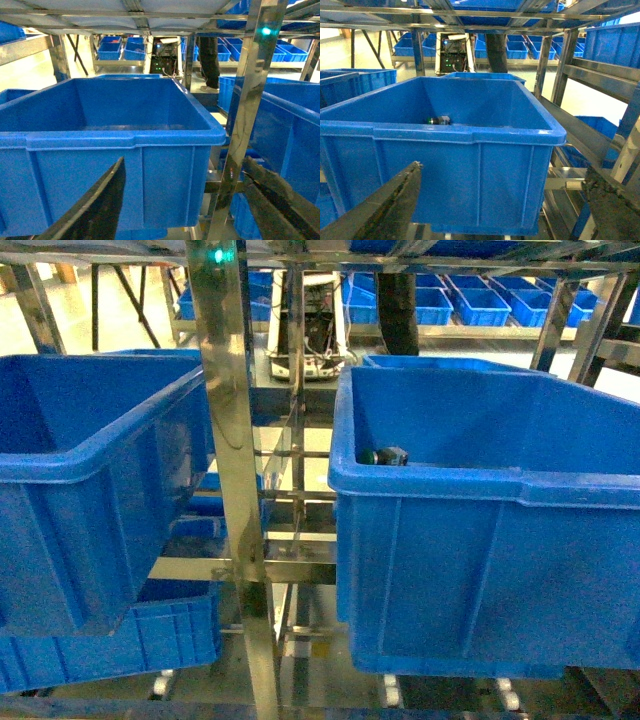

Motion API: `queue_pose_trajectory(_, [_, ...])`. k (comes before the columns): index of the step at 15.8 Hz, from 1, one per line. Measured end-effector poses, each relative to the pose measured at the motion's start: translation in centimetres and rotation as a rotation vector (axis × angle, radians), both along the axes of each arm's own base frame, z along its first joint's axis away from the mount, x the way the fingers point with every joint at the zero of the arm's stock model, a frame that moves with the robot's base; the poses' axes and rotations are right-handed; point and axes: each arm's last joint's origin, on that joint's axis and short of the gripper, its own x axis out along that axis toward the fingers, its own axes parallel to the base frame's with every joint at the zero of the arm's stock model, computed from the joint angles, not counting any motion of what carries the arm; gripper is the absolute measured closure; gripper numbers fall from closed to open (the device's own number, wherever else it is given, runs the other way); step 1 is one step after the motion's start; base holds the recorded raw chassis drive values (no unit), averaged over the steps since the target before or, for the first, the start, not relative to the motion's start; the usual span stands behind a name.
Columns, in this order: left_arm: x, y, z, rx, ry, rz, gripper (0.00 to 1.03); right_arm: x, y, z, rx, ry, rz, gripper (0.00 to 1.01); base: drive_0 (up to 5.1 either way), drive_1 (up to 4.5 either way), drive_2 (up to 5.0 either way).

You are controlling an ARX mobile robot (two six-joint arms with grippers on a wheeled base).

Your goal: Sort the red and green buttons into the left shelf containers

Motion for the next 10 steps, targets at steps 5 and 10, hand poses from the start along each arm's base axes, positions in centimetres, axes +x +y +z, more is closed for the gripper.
queue_pose_trajectory(5, [0.0,0.0,0.0,0.0,0.0,0.0,0.05,0.0,0.0,0.0,0.0,0.0,0.0,0.03,0.0,0.0,0.0])
queue_pose_trajectory(10, [0.0,0.0,0.0,0.0,0.0,0.0,0.05,0.0,0.0,0.0,0.0,0.0,0.0,0.03,0.0,0.0,0.0])
